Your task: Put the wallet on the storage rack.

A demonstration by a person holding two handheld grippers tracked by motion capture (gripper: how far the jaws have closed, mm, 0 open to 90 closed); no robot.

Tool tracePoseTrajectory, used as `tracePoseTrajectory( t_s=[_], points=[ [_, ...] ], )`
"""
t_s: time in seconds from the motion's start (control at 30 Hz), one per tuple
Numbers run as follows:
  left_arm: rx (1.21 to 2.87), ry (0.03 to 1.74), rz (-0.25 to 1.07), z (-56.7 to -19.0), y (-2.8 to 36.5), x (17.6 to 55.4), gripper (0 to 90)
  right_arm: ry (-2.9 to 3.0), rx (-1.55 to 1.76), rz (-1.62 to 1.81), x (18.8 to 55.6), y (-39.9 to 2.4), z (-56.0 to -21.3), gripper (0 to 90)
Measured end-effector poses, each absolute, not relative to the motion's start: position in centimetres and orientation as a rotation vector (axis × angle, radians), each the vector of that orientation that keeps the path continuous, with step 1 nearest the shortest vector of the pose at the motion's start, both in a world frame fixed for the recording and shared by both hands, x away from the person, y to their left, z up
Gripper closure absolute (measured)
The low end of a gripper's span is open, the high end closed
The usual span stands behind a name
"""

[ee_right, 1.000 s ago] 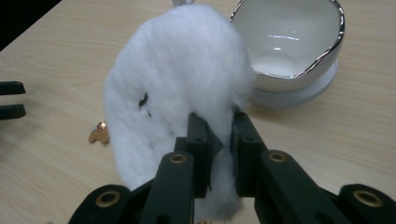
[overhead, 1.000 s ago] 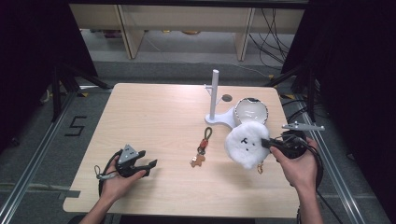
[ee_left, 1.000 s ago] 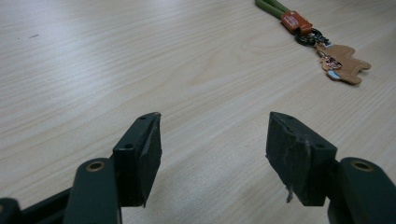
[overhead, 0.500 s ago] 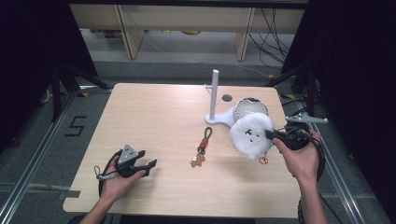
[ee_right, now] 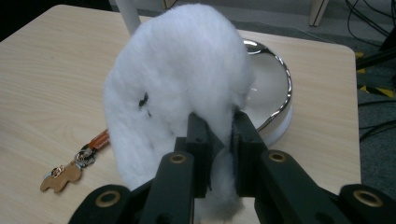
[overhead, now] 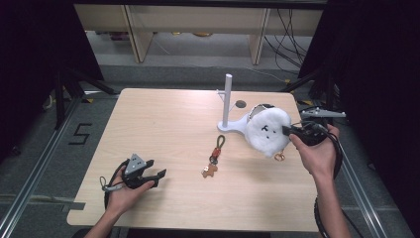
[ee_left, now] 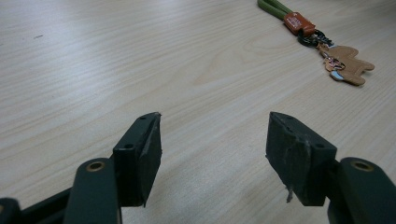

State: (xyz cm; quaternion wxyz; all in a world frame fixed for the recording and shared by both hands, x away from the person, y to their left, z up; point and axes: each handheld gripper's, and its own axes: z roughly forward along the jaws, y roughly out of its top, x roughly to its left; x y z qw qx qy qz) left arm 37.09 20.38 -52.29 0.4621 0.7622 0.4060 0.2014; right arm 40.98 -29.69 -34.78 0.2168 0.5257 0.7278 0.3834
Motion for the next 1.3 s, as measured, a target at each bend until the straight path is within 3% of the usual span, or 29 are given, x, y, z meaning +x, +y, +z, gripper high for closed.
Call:
tracePoseTrajectory(
  t_s=[0.77,1.3],
  points=[
    [1.878,0.999,0.498,-52.3,20.4,37.0,35.2,1.920,1.494,0.991,46.1,-29.1,-33.8,80.6],
    [1.882,1.001,0.498,-52.3,20.3,36.9,35.1,1.881,1.486,0.973,49.5,-29.0,-35.3,80.6]
  ],
)
